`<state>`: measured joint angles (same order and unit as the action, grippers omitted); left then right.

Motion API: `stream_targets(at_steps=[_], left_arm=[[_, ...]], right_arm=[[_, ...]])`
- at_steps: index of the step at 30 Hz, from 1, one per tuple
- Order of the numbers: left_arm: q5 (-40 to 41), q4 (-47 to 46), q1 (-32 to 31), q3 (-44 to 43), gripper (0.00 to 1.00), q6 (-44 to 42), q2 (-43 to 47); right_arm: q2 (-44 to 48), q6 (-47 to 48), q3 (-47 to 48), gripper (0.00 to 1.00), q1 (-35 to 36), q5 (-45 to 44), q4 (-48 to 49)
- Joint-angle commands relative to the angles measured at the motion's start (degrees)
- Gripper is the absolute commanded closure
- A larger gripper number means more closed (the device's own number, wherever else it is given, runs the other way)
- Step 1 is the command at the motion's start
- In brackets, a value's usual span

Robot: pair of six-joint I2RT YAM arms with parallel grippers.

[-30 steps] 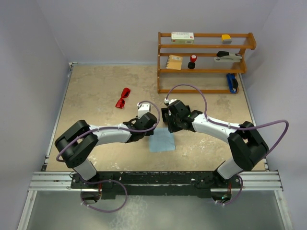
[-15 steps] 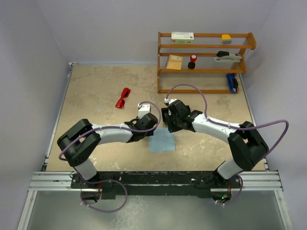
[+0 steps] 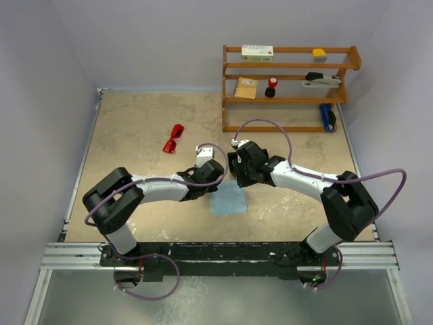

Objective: Organize the sunglasses
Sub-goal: Fold the glasses cleaning cloth at the center of the board.

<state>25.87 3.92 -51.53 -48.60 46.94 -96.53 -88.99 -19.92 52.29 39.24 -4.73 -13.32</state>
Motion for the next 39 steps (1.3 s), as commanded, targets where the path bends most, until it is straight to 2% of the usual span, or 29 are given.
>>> stream_targets(at_steps=[1, 7, 10, 18, 21, 25, 30, 39], left_arm=[[-0.41, 0.21, -0.52, -1.24, 0.71, 0.86, -0.58], [-0.4, -0.03, -0.77, -0.71, 0.72, 1.05, -0.44], [-0.38, -0.05, -0.77, -0.75, 0.81, 0.95, -0.5], [-0.62, -0.14, -0.77, -0.78, 0.8, 0.86, -0.79], [-0.63, -0.14, -0.72, -0.78, 0.86, 0.96, -0.89], [-0.4, -0.05, -0.75, -0.76, 0.88, 0.91, -0.87], [-0.29, 0.08, -0.77, -1.02, 1.0, 0.66, -0.93], [0.0, 0.93, -0.77, -1.17, 1.0, -0.44, -0.3]], right_arm=[[-0.73, 0.34, 0.27, 0.66, -0.26, 0.63, 1.02], [-1.11, 0.17, 0.33, 0.66, -0.25, 0.69, 1.23], [-1.27, 0.14, 0.35, 0.66, -0.24, 0.78, 1.23], [-1.12, 0.03, 0.2, 0.66, -0.33, 0.44, 1.16], [-1.01, -0.05, 0.1, 0.66, -0.3, 0.43, 1.13], [-0.92, -0.12, 0.0, 0.65, -0.31, 0.51, 1.23], [-1.11, -0.12, 0.13, 0.65, -0.29, 0.52, 1.28], [-2.0, -0.54, 0.0, 0.65, -0.32, -0.3, 1.96]])
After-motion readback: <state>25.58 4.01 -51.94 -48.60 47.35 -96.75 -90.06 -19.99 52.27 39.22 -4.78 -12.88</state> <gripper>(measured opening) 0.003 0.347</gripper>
